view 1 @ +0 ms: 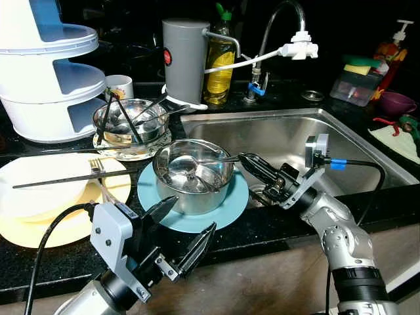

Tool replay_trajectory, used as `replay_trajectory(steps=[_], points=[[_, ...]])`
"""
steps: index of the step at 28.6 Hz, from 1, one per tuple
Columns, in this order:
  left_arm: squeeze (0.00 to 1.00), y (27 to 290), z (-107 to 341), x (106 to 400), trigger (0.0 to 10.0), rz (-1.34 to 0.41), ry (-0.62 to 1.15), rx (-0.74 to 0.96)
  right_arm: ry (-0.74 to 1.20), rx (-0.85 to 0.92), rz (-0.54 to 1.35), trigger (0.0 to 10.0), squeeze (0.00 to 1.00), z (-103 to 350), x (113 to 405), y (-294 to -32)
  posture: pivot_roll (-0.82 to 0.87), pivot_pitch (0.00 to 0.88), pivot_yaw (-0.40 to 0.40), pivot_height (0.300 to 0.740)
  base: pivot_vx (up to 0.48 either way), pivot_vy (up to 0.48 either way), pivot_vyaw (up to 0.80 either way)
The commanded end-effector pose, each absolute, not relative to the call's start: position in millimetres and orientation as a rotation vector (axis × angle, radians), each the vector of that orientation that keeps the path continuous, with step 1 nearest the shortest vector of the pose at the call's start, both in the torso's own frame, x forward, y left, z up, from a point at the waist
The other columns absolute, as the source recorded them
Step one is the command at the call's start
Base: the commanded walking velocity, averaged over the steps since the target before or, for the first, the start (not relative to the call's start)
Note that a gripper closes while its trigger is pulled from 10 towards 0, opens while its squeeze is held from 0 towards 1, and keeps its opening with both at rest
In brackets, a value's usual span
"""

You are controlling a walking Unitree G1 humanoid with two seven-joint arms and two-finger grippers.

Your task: Kitchen organization

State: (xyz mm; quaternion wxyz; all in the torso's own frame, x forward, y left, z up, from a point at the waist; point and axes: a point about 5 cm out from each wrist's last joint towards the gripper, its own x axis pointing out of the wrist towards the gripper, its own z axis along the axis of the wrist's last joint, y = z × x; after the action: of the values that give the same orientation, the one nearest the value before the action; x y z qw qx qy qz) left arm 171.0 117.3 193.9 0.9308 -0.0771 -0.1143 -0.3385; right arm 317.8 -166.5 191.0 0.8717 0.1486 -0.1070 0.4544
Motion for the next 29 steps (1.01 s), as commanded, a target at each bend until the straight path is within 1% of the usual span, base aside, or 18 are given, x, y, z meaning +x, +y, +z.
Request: replay_trajectory(steps=[1,5,14,15,16,17,18,19,21,25,26,27,28,29], points=[[0.00,117,189,173,10.0,-0.691,-0.207,-0.153,-0.283,0.324,0.942,0.0,0.00,204,319,-174,0.04,0.000,-0.075,0.740,0.000,0.000,0.00],[0.00,117,189,173,10.0,-0.689,-0.206,-0.152,-0.362,0.400,0.943,0.0,0.00,218,317,-186,0.04,0.000,-0.074,0.740,0.000,0.000,0.00],[0.00,117,189,174,10.0,-0.692,-0.209,-0.152,-0.459,0.509,0.994,0.0,0.00,235,310,-194,0.04,0.000,-0.072,0.740,0.000,0.000,0.00],[0.00,117,190,174,10.0,-0.693,-0.210,-0.152,-0.466,0.532,0.969,1.9,0.00,236,311,-197,0.04,0.000,-0.072,0.740,0.000,0.000,0.00],[0.00,117,190,174,10.0,-0.693,-0.210,-0.152,-0.466,0.532,0.969,1.9,0.00,236,311,-197,0.04,0.000,-0.072,0.740,0.000,0.000,0.00],[0.00,117,190,174,10.0,-0.694,-0.212,-0.151,-0.468,0.564,0.905,2.1,0.00,238,318,-203,0.04,0.000,-0.068,0.740,0.000,0.000,0.00],[0.00,117,190,174,10.0,-0.694,-0.212,-0.151,-0.468,0.564,0.905,2.1,0.00,238,318,-203,0.04,0.000,-0.068,0.740,0.000,0.000,0.00],[0.00,117,190,175,10.0,-0.695,-0.214,-0.151,-0.470,0.585,0.849,2.2,0.00,240,323,-209,0.04,0.000,-0.068,0.740,0.000,0.000,0.00],[0.00,118,191,175,10.0,-0.698,-0.214,-0.149,-0.473,0.647,0.740,3.8,0.00,243,333,-221,0.04,0.000,-0.067,0.740,0.000,0.000,-0.80],[0.00,118,191,174,10.0,-0.704,-0.211,-0.152,-0.470,0.631,0.653,3.7,0.00,246,340,-228,0.04,0.000,-0.066,0.740,0.000,0.000,-0.79],[0.00,117,190,173,10.0,-0.707,-0.209,-0.153,-0.447,0.593,0.621,4.0,0.00,245,343,-227,0.04,0.000,-0.067,0.740,0.000,0.000,-0.79],[0.00,117,190,173,10.0,-0.707,-0.209,-0.153,-0.447,0.593,0.621,4.0,0.00,245,343,-227,0.04,0.000,-0.067,0.740,0.000,0.000,-0.79],[0.00,116,190,172,10.0,-0.713,-0.205,-0.157,-0.381,0.500,0.581,5.5,0.00,242,349,-221,0.04,0.000,-0.067,0.740,0.000,0.000,-0.79],[0.00,116,190,171,10.0,-0.715,-0.202,-0.159,-0.340,0.422,0.568,10.0,0.00,241,352,-215,0.04,0.000,-0.067,0.740,0.000,0.000,0.00]])
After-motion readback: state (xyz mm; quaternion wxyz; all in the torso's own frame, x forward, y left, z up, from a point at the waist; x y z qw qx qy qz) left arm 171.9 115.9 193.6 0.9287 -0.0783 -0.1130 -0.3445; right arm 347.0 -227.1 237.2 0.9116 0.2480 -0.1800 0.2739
